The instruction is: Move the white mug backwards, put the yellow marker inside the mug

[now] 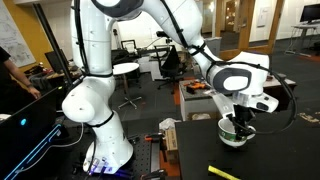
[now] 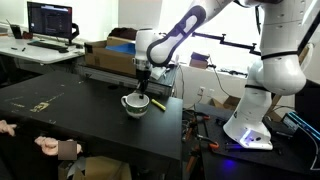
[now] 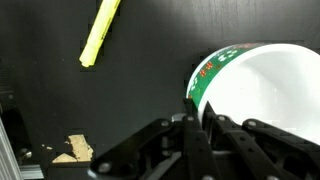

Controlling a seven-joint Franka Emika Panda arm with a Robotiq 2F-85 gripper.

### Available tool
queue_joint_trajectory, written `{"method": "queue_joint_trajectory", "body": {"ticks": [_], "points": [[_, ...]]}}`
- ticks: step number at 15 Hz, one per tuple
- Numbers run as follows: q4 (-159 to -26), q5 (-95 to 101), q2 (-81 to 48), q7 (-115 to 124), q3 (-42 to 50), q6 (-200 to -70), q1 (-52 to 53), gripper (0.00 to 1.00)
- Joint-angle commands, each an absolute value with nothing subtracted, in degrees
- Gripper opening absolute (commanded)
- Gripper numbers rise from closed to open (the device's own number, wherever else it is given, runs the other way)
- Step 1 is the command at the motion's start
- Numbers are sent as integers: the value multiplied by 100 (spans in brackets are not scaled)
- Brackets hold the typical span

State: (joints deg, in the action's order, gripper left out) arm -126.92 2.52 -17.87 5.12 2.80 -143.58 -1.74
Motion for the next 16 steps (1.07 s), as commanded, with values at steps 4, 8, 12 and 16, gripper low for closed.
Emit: {"method": "queue_joint_trajectory", "body": {"ticks": [4,8,12,16], "points": [[-12092,60,-1996,686,330,-13854,-209,3],[-11845,-77,-2155,688,339,-13702,-282,3],[-11668,-178,-2295,687,355,-13616,-367,3],[-11539,-322,-2404,666,360,-13554,-457,3]]}}
